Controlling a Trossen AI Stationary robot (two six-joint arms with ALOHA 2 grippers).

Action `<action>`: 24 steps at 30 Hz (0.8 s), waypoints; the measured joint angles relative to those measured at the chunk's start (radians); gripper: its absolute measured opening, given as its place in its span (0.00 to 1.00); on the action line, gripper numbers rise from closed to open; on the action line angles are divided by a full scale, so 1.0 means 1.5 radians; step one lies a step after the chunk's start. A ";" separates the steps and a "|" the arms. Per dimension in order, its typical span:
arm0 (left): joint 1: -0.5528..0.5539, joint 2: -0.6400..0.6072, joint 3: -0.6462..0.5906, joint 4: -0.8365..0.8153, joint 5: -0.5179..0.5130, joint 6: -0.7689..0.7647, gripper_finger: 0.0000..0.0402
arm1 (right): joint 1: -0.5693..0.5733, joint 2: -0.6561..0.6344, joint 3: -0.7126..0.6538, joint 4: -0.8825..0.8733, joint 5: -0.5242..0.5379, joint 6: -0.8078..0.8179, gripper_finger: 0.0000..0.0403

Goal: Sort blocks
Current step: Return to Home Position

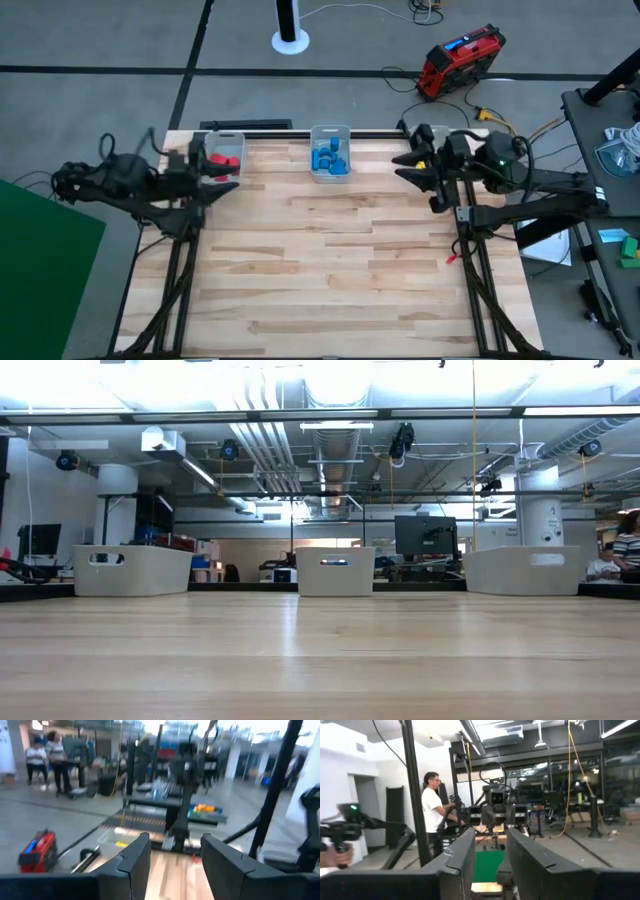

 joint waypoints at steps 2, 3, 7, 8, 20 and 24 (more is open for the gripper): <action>0.001 -0.039 -0.033 0.029 0.003 0.000 0.38 | 0.000 -0.025 -0.030 0.003 0.000 0.016 0.25; 0.001 -0.058 -0.052 0.040 0.003 0.000 0.38 | 0.000 -0.037 -0.046 0.006 0.000 0.014 0.25; 0.001 -0.146 -0.145 0.090 0.009 -0.002 0.38 | 0.000 -0.081 -0.107 0.065 0.000 -0.001 0.21; 0.001 -0.169 -0.168 0.107 0.009 -0.004 0.38 | 0.000 -0.092 -0.121 0.079 0.000 -0.001 0.21; 0.010 -0.313 -0.401 0.325 0.096 -0.009 0.38 | 0.000 -0.161 -0.187 0.103 0.003 0.032 0.14; 0.025 -0.340 -0.417 0.338 0.092 0.000 0.38 | 0.000 -0.160 -0.189 0.106 0.003 0.027 0.14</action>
